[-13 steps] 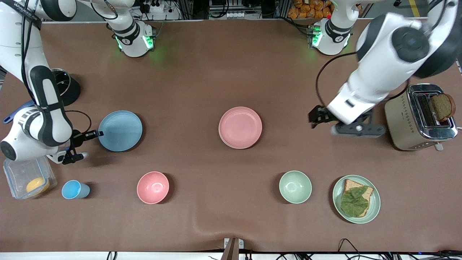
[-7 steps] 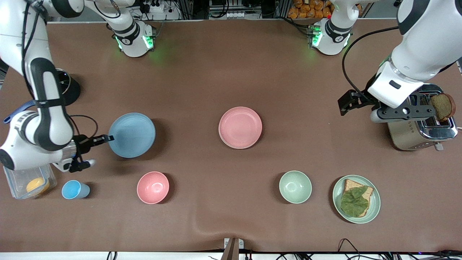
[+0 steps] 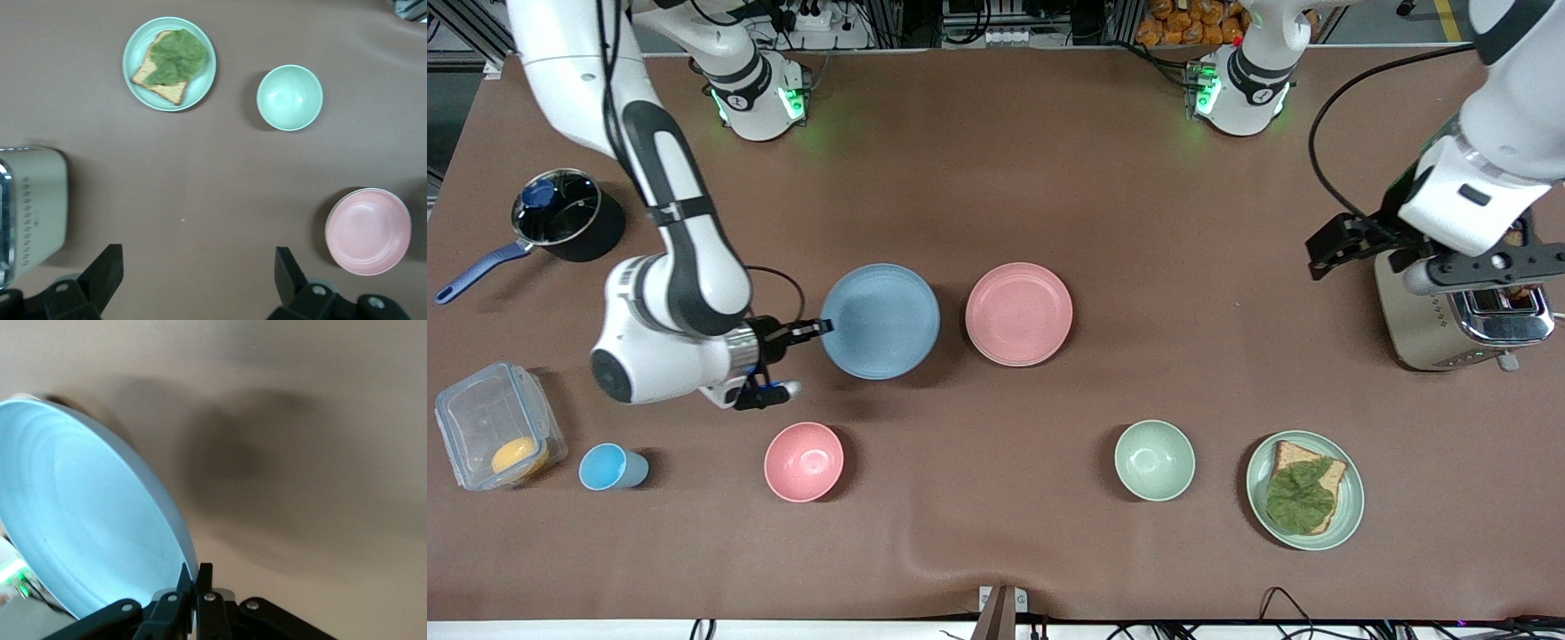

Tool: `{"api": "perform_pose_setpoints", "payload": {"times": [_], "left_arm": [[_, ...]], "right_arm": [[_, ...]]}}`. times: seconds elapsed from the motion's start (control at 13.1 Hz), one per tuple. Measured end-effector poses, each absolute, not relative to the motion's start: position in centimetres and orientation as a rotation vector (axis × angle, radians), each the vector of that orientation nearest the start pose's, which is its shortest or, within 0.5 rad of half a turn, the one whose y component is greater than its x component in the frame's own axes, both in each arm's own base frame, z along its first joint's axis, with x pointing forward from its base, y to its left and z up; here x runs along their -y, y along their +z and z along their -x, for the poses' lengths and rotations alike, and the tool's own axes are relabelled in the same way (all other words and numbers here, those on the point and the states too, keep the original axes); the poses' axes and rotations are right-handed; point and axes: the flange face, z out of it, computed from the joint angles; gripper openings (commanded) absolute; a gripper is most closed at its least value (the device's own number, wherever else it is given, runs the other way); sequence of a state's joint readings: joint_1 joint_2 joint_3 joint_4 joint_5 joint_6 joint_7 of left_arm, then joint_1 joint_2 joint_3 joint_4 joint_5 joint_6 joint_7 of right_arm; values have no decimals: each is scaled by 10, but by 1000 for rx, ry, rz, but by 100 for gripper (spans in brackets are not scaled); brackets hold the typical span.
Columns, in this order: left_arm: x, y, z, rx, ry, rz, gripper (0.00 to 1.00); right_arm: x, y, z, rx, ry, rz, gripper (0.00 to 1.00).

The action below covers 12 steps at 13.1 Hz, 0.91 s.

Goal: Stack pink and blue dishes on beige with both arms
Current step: 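Lower the blue plate onto the pink plate with the right gripper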

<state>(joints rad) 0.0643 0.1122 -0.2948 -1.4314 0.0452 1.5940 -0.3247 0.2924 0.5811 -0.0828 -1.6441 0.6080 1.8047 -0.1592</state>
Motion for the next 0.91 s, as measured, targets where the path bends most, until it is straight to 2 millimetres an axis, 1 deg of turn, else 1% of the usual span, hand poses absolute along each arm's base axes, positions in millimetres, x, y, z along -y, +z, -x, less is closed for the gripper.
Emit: {"api": "perform_pose_setpoints", "payload": {"times": [0.08, 0.23, 0.3, 0.38, 0.46, 0.53, 0.68, 0.76, 0.84, 0.91], "left_arm": [[108, 633, -577, 151, -70, 3130, 100], [89, 632, -577, 139, -44, 3133, 100], [84, 630, -578, 127, -36, 3135, 100], [81, 629, -579, 125, -30, 3135, 100], [79, 628, -579, 120, -27, 3135, 100], [78, 628, -579, 110, -27, 3135, 100], [73, 628, -580, 98, -27, 3134, 100], [71, 628, -580, 97, -27, 3134, 100], [70, 628, -580, 98, -27, 3133, 100], [71, 628, -580, 97, -27, 3133, 100]], "right_arm": [[-213, 252, -610, 94, 525, 2605, 0], [-280, 243, -588, 35, 471, 2630, 0], [-311, 241, -576, 23, 442, 2638, 0], [-335, 237, -565, 12, 410, 2644, 0], [-352, 232, -554, 1, 382, 2648, 0], [-363, 226, -544, -7, 376, 2644, 0], [-376, 216, -534, -19, 366, 2641, 0], [-380, 211, -532, -26, 347, 2647, 27], [-384, 206, -529, -29, 336, 2653, 81], [-387, 203, -527, -31, 332, 2658, 100]]}}
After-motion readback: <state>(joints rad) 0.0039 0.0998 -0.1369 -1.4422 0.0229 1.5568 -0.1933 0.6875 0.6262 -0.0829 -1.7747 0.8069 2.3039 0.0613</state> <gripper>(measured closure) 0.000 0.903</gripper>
